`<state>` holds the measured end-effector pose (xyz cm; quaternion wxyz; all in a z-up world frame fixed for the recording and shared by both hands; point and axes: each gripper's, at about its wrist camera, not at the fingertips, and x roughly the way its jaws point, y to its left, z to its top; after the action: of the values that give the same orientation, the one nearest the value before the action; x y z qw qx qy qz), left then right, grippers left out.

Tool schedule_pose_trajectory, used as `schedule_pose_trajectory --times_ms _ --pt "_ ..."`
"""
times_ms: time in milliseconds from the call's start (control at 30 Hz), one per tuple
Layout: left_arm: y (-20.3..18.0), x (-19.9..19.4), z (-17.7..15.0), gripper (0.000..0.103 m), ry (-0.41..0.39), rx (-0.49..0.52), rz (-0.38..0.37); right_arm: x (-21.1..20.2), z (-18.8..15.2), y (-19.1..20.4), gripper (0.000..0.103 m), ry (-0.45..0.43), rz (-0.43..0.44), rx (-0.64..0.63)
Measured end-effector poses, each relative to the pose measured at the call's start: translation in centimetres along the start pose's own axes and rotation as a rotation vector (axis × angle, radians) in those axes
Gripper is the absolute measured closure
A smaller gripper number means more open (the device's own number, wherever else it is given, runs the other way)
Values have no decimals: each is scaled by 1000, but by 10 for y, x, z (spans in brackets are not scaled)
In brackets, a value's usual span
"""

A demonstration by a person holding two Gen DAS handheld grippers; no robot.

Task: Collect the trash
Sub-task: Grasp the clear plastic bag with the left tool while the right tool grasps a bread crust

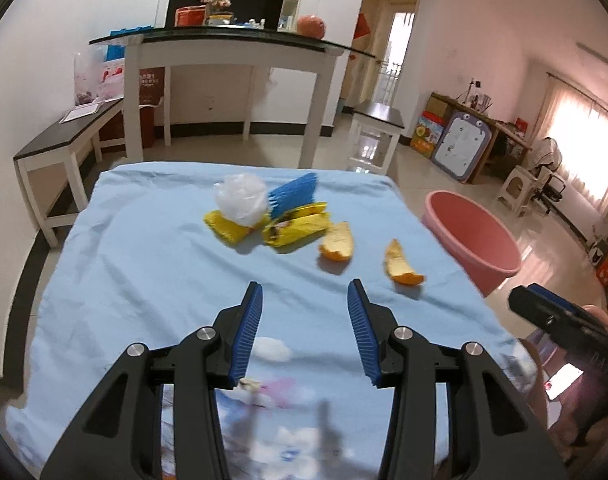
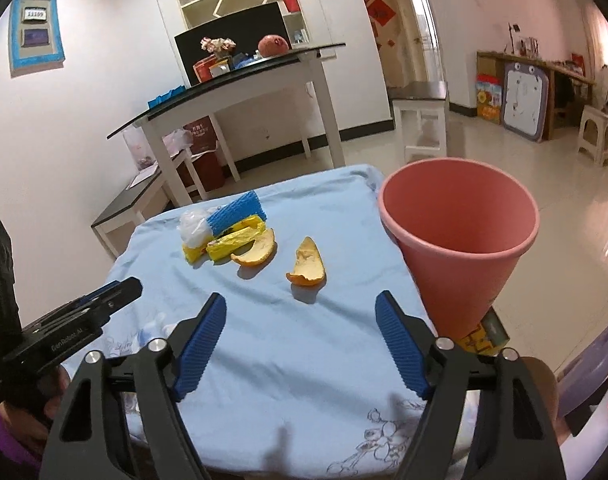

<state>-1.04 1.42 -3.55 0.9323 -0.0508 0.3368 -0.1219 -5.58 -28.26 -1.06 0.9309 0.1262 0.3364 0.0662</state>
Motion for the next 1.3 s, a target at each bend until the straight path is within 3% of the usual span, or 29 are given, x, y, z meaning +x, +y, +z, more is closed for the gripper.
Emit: schedule_pose_trajectory --times_ms 167,267,567,900,1133,1167,1200,1300 --pt "25 12 10 58 14 -22 30 23 7 -3 46 54 34 10" --pt "36 21 19 58 24 -27 42 37 10 1 49 76 51 -2" --pt "55 63 51 58 82 -62 10 70 19 8 50 104 70 -14" --pt "55 122 79 58 107 -40 72 96 24 2 49 140 57 4" --pt "57 147 83 58 134 -51 75 110 28 -4 41 156 42 22" --pt "57 148 82 61 135 -52 73 113 29 -5 41 161 40 25" --pt "57 148 81 71 128 -48 77 115 29 -5 41 166 38 27" --pt "59 146 79 82 121 -47 75 123 29 -6 41 184 37 36"
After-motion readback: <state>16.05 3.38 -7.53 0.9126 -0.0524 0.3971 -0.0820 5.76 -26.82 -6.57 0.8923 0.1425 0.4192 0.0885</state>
